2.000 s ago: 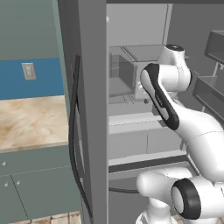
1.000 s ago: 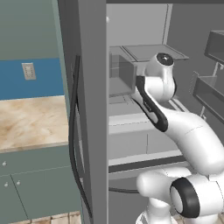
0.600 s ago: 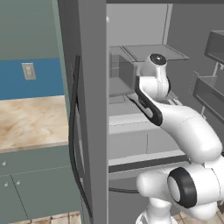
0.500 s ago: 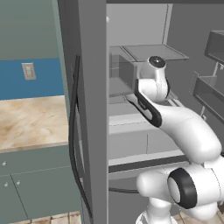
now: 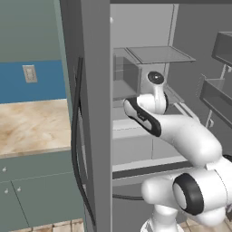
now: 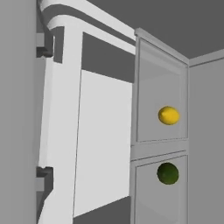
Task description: Grab the lemon and lime from the fridge, place them in the blender, close the lid, and turn on the blender to create a marinade.
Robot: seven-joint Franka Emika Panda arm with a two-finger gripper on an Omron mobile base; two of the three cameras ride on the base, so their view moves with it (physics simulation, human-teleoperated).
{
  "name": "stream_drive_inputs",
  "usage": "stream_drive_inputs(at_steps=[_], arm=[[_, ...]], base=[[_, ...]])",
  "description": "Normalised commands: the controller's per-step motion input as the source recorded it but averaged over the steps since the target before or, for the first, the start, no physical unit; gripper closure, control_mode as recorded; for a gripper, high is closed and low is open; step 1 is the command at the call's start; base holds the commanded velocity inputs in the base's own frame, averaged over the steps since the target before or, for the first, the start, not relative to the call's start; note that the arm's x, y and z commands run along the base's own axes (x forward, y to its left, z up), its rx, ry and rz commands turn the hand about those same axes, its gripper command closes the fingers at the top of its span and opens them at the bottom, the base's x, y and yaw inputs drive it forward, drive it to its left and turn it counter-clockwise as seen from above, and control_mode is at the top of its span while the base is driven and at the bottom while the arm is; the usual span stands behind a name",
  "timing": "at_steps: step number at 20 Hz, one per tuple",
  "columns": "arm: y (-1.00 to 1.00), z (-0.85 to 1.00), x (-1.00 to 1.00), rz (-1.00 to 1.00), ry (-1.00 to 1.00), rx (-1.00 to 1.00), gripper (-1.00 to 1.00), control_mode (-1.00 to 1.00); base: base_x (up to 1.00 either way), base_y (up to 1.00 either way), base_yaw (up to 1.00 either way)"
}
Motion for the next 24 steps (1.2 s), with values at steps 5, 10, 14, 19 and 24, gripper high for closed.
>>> stream_drive_inputs(at_steps=[5, 10, 14, 19, 24], arm=[[0.12, -0.01, 0.43, 0.00, 0.00, 0.00, -1.00, -1.00], [0.00, 0.00, 0.39, 0.00, 0.01, 0.00, -1.00, -1.00], [0.00, -0.15, 0.37, 0.00, 0.01, 0.00, -1.00, -1.00], [0.00, -0.28, 0.40, 0.00, 0.00, 0.00, -1.00, -1.00], [0.01, -0.29, 0.36, 0.00, 0.00, -0.01, -1.00, -1.00]], base=[[0.00, 0.00, 0.00], [0.00, 0.00, 0.00], [0.00, 0.00, 0.00], [0.00, 0.00, 0.00], [0.00, 0.00, 0.00]])
